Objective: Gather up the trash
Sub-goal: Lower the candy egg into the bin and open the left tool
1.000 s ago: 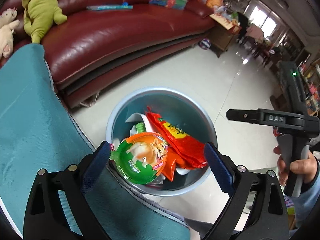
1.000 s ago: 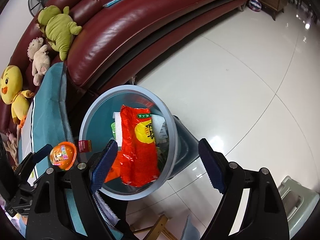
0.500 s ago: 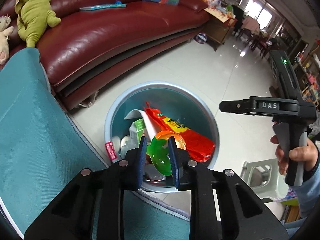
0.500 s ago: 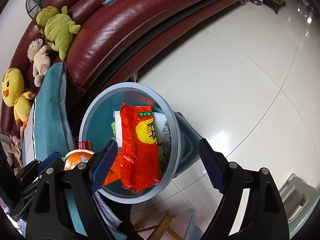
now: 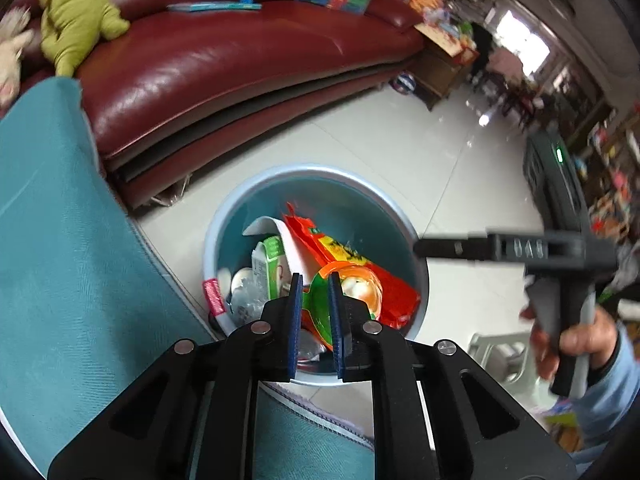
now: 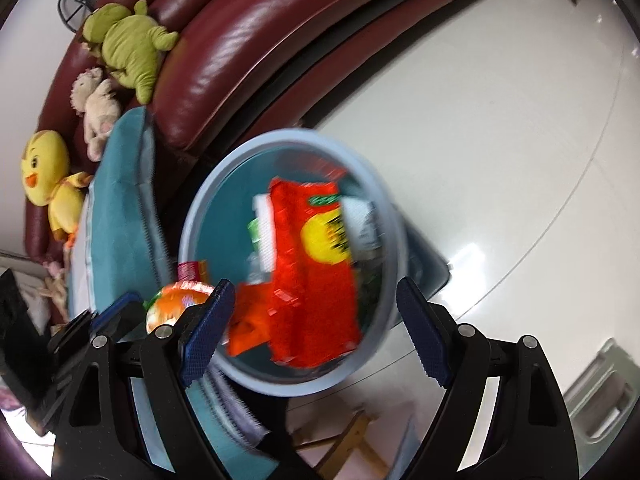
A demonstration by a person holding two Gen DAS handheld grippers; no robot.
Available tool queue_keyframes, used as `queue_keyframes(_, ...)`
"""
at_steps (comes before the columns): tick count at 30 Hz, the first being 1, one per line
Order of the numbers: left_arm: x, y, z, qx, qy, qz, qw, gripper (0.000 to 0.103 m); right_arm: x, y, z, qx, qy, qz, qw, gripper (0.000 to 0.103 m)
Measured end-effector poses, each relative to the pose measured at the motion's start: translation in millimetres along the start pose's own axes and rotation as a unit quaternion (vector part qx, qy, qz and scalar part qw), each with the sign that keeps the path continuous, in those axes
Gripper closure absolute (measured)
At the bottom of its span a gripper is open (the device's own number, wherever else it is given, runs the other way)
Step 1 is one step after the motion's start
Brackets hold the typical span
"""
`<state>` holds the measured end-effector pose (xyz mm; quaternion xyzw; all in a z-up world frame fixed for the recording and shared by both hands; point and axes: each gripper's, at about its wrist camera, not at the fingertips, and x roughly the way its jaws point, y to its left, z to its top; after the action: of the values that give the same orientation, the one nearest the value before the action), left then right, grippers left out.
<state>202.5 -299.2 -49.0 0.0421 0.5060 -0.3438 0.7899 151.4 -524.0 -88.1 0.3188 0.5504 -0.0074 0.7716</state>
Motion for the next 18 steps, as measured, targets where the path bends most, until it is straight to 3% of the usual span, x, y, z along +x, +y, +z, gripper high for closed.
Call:
queue_keyframes(9, -17.6, 9.4, 3.8, -0.032, -0.016, -0.03, 0.9989, 0.089, 15.0, 42.9, -6.1, -0.006, 0.036, 0.108, 0.993, 0.024)
queue_keyframes(16, -20.1, 19.0, 2.7, -0.064, -0.015, -0.063, 0.9958, 0.089, 18.7, 61.0, -8.5, -0.008, 0.047, 0.15, 0.987, 0.024)
queue_keyframes(17, -20.4, 19.0, 2.1, -0.062, -0.014, -0.063, 0.9959, 0.089, 18.5, 63.3, -9.4, -0.009, 0.045, 0.155, 0.987, 0.034)
queue_keyframes(18, -20.2, 18.7, 1.7, -0.061, -0.013, -0.062, 0.9961, 0.089, 18.0, 63.7, -10.0, -0.011, 0.045, 0.161, 0.986, 0.06)
